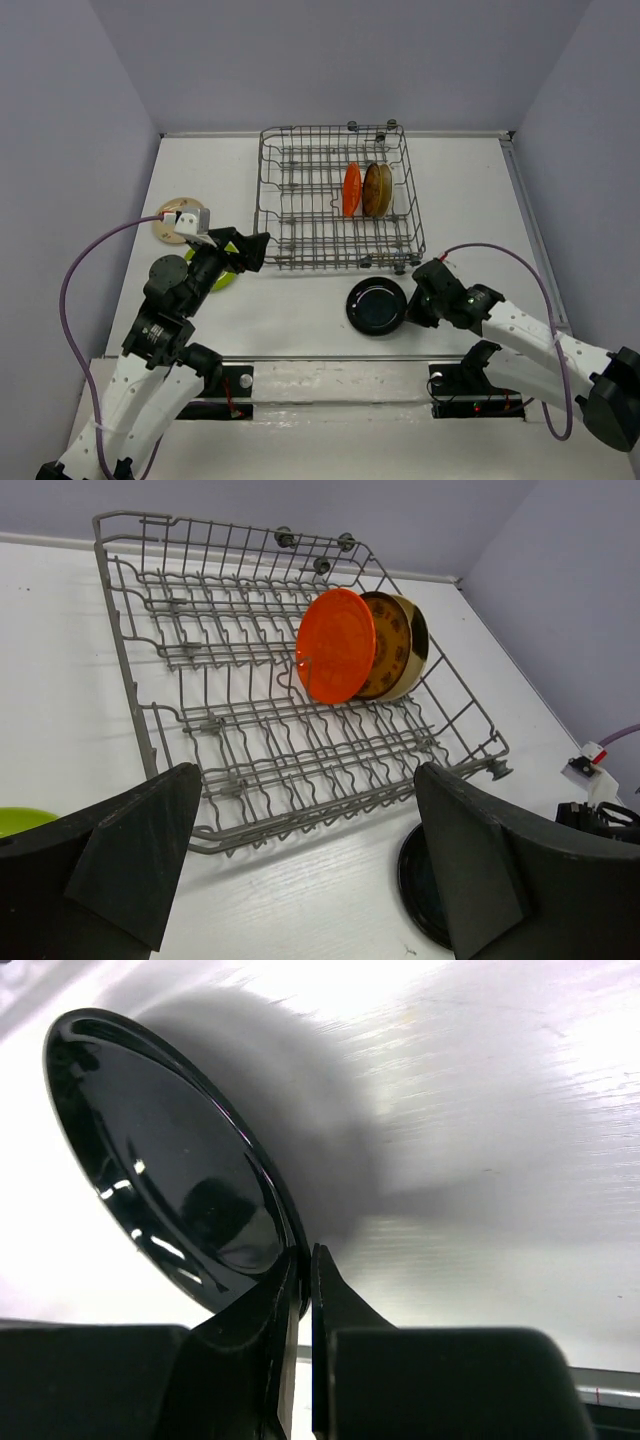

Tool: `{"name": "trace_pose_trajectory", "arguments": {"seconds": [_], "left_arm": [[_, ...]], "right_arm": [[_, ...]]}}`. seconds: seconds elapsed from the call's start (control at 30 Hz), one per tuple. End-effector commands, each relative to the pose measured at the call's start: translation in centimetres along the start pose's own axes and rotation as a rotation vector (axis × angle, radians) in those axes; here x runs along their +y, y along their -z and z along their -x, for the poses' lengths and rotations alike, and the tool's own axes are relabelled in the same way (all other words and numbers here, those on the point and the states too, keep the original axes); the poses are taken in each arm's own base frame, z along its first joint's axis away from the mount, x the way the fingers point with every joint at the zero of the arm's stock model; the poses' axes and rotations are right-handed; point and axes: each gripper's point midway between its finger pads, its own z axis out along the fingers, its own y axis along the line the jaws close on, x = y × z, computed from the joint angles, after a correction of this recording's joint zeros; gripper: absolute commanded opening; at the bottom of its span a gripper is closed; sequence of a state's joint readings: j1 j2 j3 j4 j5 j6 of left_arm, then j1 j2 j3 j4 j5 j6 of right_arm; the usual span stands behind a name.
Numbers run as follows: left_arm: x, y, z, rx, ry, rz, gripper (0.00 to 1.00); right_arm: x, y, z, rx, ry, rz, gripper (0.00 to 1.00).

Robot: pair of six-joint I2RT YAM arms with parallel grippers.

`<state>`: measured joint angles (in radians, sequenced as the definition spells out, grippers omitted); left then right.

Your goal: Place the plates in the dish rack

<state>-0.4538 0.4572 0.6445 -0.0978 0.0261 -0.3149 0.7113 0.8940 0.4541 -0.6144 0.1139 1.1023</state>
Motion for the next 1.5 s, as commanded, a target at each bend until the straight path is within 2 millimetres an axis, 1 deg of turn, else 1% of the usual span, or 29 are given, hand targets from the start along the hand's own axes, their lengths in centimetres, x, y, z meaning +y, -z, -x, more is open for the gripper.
{"name": "trace_pose_trajectory", "arguments": {"seconds": [0.0, 0.37, 0.43, 0.47, 0.57, 0.6, 0.67, 0.7, 0.73, 0.77, 0.83, 0.87, 0.9, 0.93, 0.97, 1.0, 1.03, 1.07, 1.1, 1.13, 1.17, 1.2, 1.27, 1.3, 1.33, 1.37, 1.4, 1.43, 1.47], "left_arm": [[-0.7, 0.0, 2.3, -0.059, -0.018, -0.02, 0.99], [-0.4, -0.2, 2.2, -0.055, -0.018, -0.013, 0.99], [-0.4, -0.3, 2.2, -0.054, -0.018, -0.013, 0.99], [-0.3, -0.3, 2.2, -0.055, -0.018, -0.01, 0.99], [-0.3, -0.3, 2.2, -0.052, -0.02, -0.009, 0.99], [-0.3, -0.3, 2.2, -0.053, -0.02, -0.006, 0.99], [-0.2, -0.3, 2.3, -0.055, -0.018, -0.002, 0.99], [-0.1, -0.3, 2.2, -0.054, -0.018, 0.002, 0.99], [0.0, -0.3, 2.2, -0.055, -0.019, 0.006, 0.99], [0.2, -0.4, 2.3, -0.058, -0.019, 0.016, 0.99], [0.4, -0.3, 2.4, -0.063, -0.016, 0.031, 0.99], [0.4, -0.2, 2.5, -0.063, -0.014, 0.033, 0.99], [1.0, -0.2, 2.7, -0.076, -0.012, 0.065, 0.99], [1.1, -0.2, 2.7, -0.074, -0.012, 0.069, 0.99], [1.1, -0.1, 2.8, -0.078, -0.01, 0.071, 0.99], [1.2, 0.0, 2.9, -0.084, -0.007, 0.076, 0.99], [1.3, 0.0, 2.9, -0.084, -0.005, 0.082, 0.99], [1.3, 0.0, 2.9, -0.086, -0.002, 0.085, 0.99], [1.3, 0.1, 3.0, -0.088, 0.003, 0.087, 0.99], [1.2, 0.0, 2.9, -0.086, 0.006, 0.084, 0.99], [1.0, 0.0, 2.8, -0.082, 0.006, 0.078, 0.99], [1.0, -0.1, 2.6, -0.075, 0.007, 0.077, 0.99], [0.8, -0.1, 2.4, -0.071, 0.007, 0.071, 0.99], [0.8, -0.2, 2.3, -0.066, 0.005, 0.072, 0.99], [0.8, -0.2, 2.2, -0.063, 0.005, 0.072, 0.99], [0.8, -0.2, 2.3, -0.065, 0.005, 0.073, 0.99], [0.8, -0.2, 2.2, -0.062, 0.004, 0.074, 0.99], [0.8, -0.3, 2.2, -0.063, 0.006, 0.075, 0.99], [0.7, -0.3, 2.2, -0.061, 0.004, 0.075, 0.99]], "right_arm": [[0.7, 2.2, 0.0, 0.007, 0.169, 0.018, 0.07], [5.6, 8.8, 2.7, -0.076, 0.325, 0.225, 0.07], [6.9, 9.7, 2.2, -0.045, 0.377, 0.281, 0.07], [8.4, 10.8, 1.7, -0.009, 0.403, 0.358, 0.07], [10.8, 11.9, 1.0, 0.037, 0.481, 0.45, 0.07], [12.6, 13.3, 1.4, 0.019, 0.5, 0.508, 0.07], [14.3, 14.2, 2.7, -0.034, 0.523, 0.533, 0.07], [15.1, 13.8, 4.2, -0.085, 0.523, 0.496, 0.07], [16.8, 15.3, 6.0, -0.158, 0.527, 0.509, 0.07], [17.6, 14.3, 7.0, -0.175, 0.528, 0.461, 0.07], [19.0, 14.1, 10.3, -0.294, 0.514, 0.377, 0.07], [20.8, 15.6, 12.0, -0.353, 0.514, 0.386, 0.07], [21.2, 15.5, 14.1, -0.427, 0.502, 0.32, 0.07], [22.9, 15.1, 15.9, -0.472, 0.509, 0.275, 0.07], [23.3, 14.7, 17.0, -0.501, 0.513, 0.223, 0.07], [23.5, 12.6, 18.6, -0.539, 0.52, 0.11, 0.07], [24.0, 14.5, 20.0, -0.598, 0.502, 0.105, 0.07], [24.3, 12.1, 20.6, -0.591, 0.536, 0.016, 0.07], [25.5, 13.8, 22.9, -0.679, 0.498, -0.014, 0.07], [26.2, 11.5, 23.2, -0.67, 0.518, -0.069, 0.07], [26.7, 11.0, 23.7, -0.678, 0.519, -0.095, 0.07], [28.0, 12.4, 25.3, -0.741, 0.487, -0.101, 0.07], [28.8, 11.0, 27.0, -0.773, 0.473, -0.196, 0.07], [28.2, 8.3, 26.3, -0.726, 0.514, -0.255, 0.07], [29.3, 9.7, 27.6, -0.779, 0.476, -0.254, 0.07], [29.5, 9.0, 27.7, -0.777, 0.472, -0.276, 0.07], [29.1, 6.4, 27.4, -0.746, 0.507, -0.341, 0.07], [30.0, 6.9, 27.8, -0.766, 0.484, -0.315, 0.07], [30.1, 6.3, 27.7, -0.76, 0.491, -0.323, 0.07]]}}
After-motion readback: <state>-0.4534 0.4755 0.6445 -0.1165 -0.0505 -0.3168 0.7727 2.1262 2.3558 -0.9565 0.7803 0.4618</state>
